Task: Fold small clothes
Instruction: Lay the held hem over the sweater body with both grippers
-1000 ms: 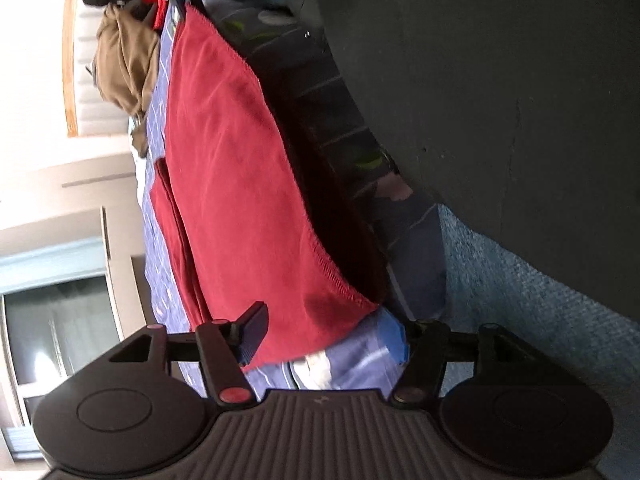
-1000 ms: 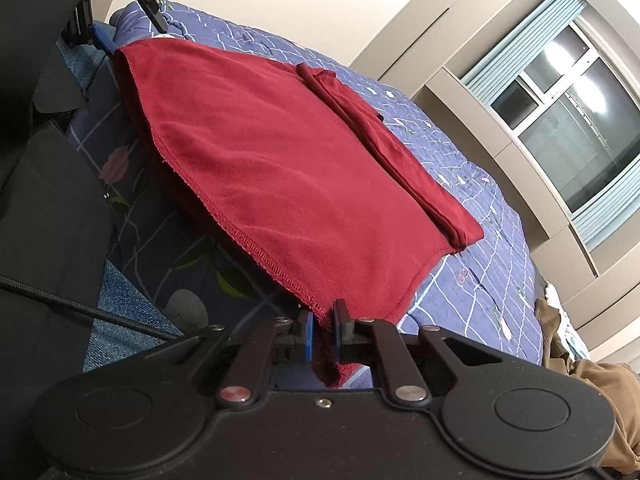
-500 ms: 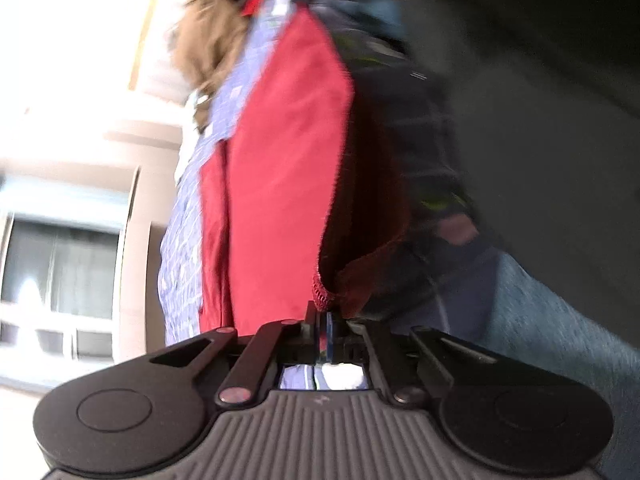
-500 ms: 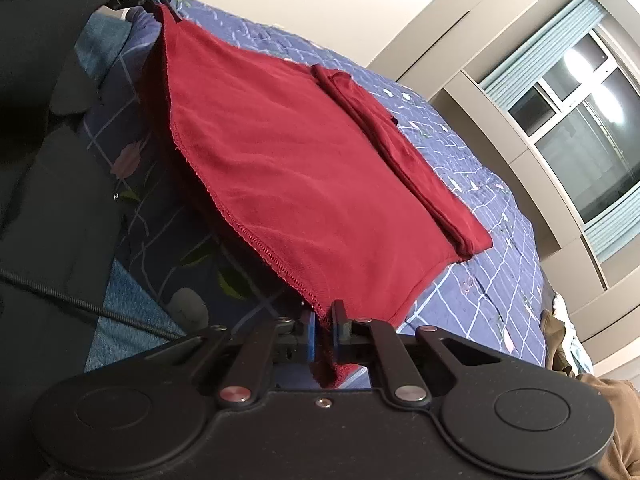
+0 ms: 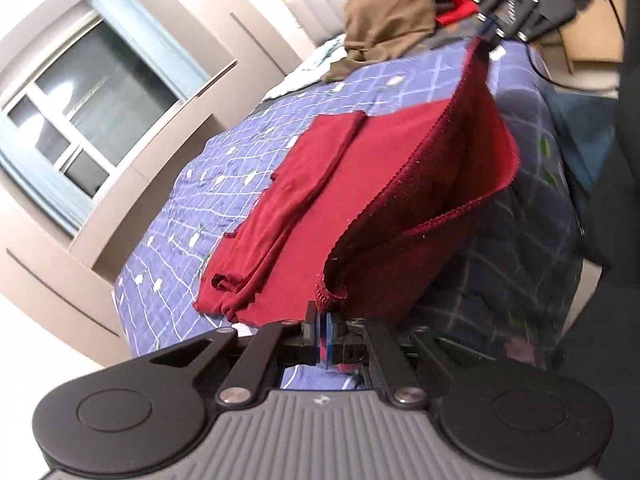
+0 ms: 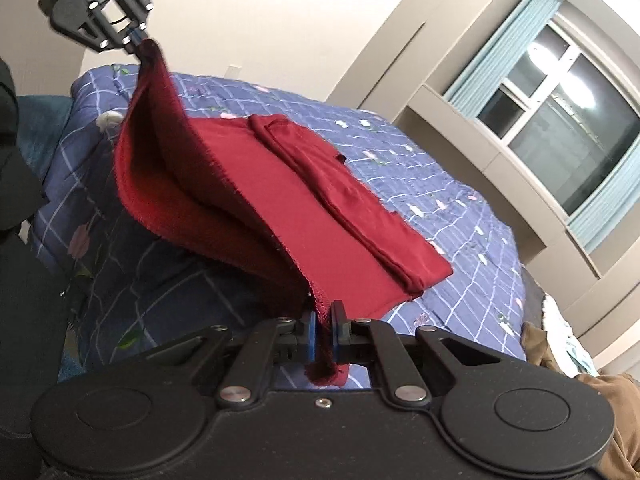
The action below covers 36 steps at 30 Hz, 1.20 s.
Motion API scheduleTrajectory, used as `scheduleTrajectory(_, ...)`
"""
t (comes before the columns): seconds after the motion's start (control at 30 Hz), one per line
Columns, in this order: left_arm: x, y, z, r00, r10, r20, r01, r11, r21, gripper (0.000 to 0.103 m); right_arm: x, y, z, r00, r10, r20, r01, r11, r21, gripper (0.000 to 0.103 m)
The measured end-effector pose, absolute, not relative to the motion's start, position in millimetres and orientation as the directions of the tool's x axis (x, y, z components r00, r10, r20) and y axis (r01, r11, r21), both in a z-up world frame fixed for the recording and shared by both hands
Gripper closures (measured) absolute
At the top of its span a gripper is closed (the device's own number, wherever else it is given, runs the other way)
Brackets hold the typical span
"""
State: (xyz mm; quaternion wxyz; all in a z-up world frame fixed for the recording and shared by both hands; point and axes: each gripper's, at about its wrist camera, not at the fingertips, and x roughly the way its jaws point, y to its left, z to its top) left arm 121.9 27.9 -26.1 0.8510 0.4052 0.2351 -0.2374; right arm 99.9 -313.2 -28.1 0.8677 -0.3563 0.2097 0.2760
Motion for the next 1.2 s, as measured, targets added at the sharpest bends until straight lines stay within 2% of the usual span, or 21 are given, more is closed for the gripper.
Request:
scheduleTrajectory(0.13,123,29,-28,0.766,-0.219,-0.604,0.608,0.554,0.569,0.102,90,-315,-41,0.705,0.337,-0.624,-0.684,0.553,-0.475,0.093)
scheduleTrajectory(0.23,121,27,-30,0.755,-0.22,-0.618,0.617,0.555,0.557,0.102,78,-319,-52,0.662,0.344,-0.666,-0.725,0.52,-0.452,0.076)
scheduleTrajectory(0.37,126,26,-34,0.753,-0.207,-0.624,0.612,0.568,0.55,0.102,64,-318,-69,0.642,0.329,-0.693,-0.748,0.465,-0.473,0.059)
scheduleTrajectory(0.47,134,28,-30,0.751,-0.204,-0.628,0.604,0.596,0.529,0.102,57,-315,-82,0.677,0.301,-0.671,-0.726,0.422,-0.543,0.048)
scheduleTrajectory(0.67,143,32,-24,0.743,-0.192,-0.641,0.594,0.63,0.5,0.102,48,-312,-107,0.738,0.276,-0.616,-0.675,0.29,-0.679,0.038)
scheduleTrajectory(0.73,143,33,-24,0.741,-0.188,-0.644,0.592,0.635,0.496,0.102,42,-312,-113,0.756,0.283,-0.591,-0.652,0.238,-0.72,0.037)
scheduleTrajectory(0.83,143,34,-25,0.741,-0.18,-0.646,0.589,0.637,0.498,0.102,44,-314,-114,0.773,0.284,-0.568,-0.63,0.238,-0.739,0.039)
scheduleTrajectory(0.9,143,35,-25,0.741,-0.176,-0.648,0.587,0.64,0.497,0.102,46,-316,-112,0.772,0.292,-0.565,-0.63,0.235,-0.74,0.05)
scheduleTrajectory(0.97,143,35,-25,0.741,-0.173,-0.649,0.584,0.643,0.496,0.102,46,-315,-109,0.767,0.306,-0.563,-0.633,0.224,-0.741,0.069)
scheduleTrajectory(1.07,143,35,-23,0.742,-0.169,-0.649,0.581,0.645,0.496,0.102,45,-313,-105,0.778,0.318,-0.541,-0.616,0.22,-0.757,0.091)
scheduleTrajectory(1.2,141,36,-21,0.744,-0.165,-0.648,0.575,0.653,0.494,0.102,54,-313,-81,0.753,0.35,-0.557,-0.654,0.303,-0.693,0.096)
